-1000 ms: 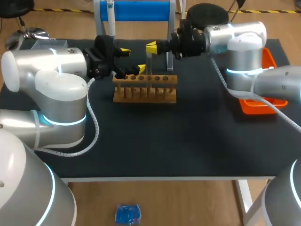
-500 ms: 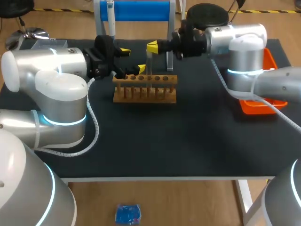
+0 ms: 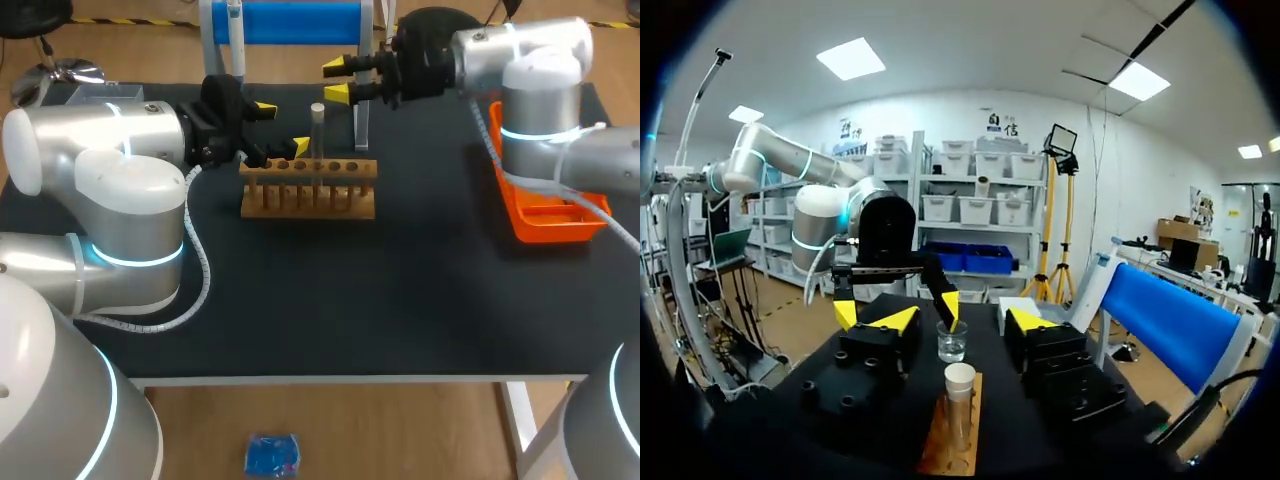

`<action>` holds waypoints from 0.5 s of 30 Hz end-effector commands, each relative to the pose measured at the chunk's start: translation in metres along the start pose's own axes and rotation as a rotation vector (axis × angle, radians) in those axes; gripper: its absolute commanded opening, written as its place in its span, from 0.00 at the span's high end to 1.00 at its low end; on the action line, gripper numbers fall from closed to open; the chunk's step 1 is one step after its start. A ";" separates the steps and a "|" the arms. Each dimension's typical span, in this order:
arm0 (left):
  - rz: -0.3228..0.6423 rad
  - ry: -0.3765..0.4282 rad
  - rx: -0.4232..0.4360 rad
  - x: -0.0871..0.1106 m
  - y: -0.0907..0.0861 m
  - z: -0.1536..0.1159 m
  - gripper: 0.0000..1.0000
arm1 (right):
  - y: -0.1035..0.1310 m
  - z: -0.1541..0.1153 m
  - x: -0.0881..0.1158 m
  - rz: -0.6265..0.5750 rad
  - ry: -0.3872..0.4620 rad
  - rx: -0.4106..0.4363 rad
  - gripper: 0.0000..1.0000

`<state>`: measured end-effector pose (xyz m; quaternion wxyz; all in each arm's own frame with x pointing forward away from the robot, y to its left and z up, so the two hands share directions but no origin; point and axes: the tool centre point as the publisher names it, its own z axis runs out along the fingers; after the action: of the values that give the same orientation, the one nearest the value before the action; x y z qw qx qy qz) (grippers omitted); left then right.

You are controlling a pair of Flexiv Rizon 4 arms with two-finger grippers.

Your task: Invert the test tube, pick up the pipette, mount the tip to pipette, aspirate from beaker and dispense into the tube, eject the tip, return the pipette, and cap with the stopper.

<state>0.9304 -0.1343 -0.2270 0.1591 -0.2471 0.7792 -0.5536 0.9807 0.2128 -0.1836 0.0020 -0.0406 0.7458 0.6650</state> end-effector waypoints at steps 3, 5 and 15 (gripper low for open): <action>-0.001 -0.004 0.004 0.001 0.001 0.001 0.00 | 0.009 -0.025 0.011 -0.025 -0.045 0.104 0.00; -0.001 -0.004 0.004 0.001 0.001 0.001 0.00 | 0.007 -0.033 0.012 -0.030 -0.056 0.121 0.00; -0.001 -0.004 0.004 0.001 0.001 0.001 0.00 | -0.023 -0.058 0.015 -0.012 -0.099 0.218 0.00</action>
<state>0.9304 -0.1343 -0.2270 0.1590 -0.2471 0.7792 -0.5536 0.9752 0.1572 -0.1974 0.0457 -0.0153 0.8086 0.5864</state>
